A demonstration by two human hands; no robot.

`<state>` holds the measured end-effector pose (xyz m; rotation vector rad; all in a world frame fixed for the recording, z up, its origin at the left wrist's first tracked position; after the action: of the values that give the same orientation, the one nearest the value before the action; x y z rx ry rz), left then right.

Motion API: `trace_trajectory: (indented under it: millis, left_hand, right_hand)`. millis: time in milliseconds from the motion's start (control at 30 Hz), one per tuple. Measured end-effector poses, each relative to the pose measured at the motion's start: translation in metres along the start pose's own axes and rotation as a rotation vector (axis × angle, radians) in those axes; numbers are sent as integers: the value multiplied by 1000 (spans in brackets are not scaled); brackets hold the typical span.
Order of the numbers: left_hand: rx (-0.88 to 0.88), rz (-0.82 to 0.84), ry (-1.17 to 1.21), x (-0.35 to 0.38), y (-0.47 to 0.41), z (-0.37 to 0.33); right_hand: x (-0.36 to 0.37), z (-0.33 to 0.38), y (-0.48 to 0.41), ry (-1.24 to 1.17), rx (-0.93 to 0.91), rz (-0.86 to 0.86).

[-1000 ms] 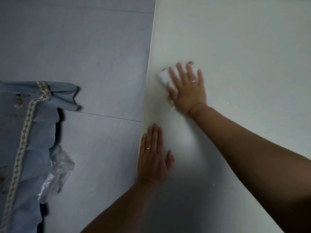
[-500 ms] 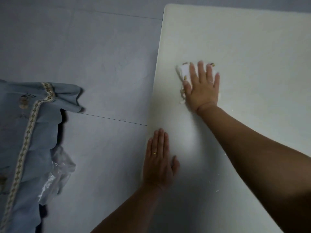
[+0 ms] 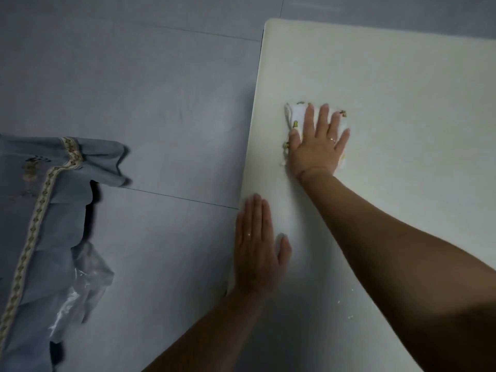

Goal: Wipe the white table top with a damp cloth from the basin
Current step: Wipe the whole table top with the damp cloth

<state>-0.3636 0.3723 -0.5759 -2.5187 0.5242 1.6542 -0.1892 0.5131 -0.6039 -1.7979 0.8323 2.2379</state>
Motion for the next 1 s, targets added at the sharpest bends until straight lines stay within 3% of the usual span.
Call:
trace_trajectory:
  millis: [67, 167, 200, 267, 367, 433, 500, 567, 667, 733, 800, 867, 933, 1000]
  left_hand:
    - [-19, -34, 0, -10, -36, -3]
    - [-30, -74, -65, -22, -90, 1]
    - [-31, -63, -95, -20, -102, 3]
    - [-14, -3, -128, -7, -115, 7]
    - [-1, 12, -146, 4, -119, 8]
    - [-2, 7, -138, 4, -118, 8]
    - [-3, 4, -124, 2, -118, 7]
    - [-13, 3, -101, 1, -119, 7]
    - [-18, 10, -110, 1, -118, 7]
    - [-18, 12, -116, 2, -119, 8]
    - [-24, 24, -129, 3, -119, 9]
    - [-26, 34, -133, 4, -119, 8]
    - [-26, 33, -119, 3, -119, 8]
    - [-24, 27, -120, 1, -119, 7]
  right_hand:
    - [8, 36, 11, 56, -112, -5]
    - [10, 75, 22, 187, -588, 33]
    - [6, 70, 14, 220, -663, 33]
    - [-7, 42, -24, 207, -550, -5]
    - [-21, 0, -68, 24, -140, -44]
    - [-18, 13, -62, -1, -42, -70]
    - [-11, 47, -48, 45, -161, -66]
    - [-4, 76, -30, 125, -403, -38]
    - [-10, 72, -40, 219, -630, -7]
    - [-23, 41, -72, 189, -498, -18]
    - [-31, 12, -99, 87, -243, -16]
    - [-29, 18, -98, 37, -86, -32]
    - [-18, 55, -77, 59, -160, -32]
    - [-7, 91, -52, 128, -406, -25]
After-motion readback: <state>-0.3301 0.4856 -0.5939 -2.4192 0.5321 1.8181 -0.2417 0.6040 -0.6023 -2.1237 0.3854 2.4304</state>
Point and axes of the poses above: each hand's wrist, its own y-axis away from the middle knuckle, its own x-axis out of the palm, z = x × y, the point moved 10 cm from there along -y, towards the middle knuckle, and after that the axes turned 4 degrees about z, right-handed, at the moved point
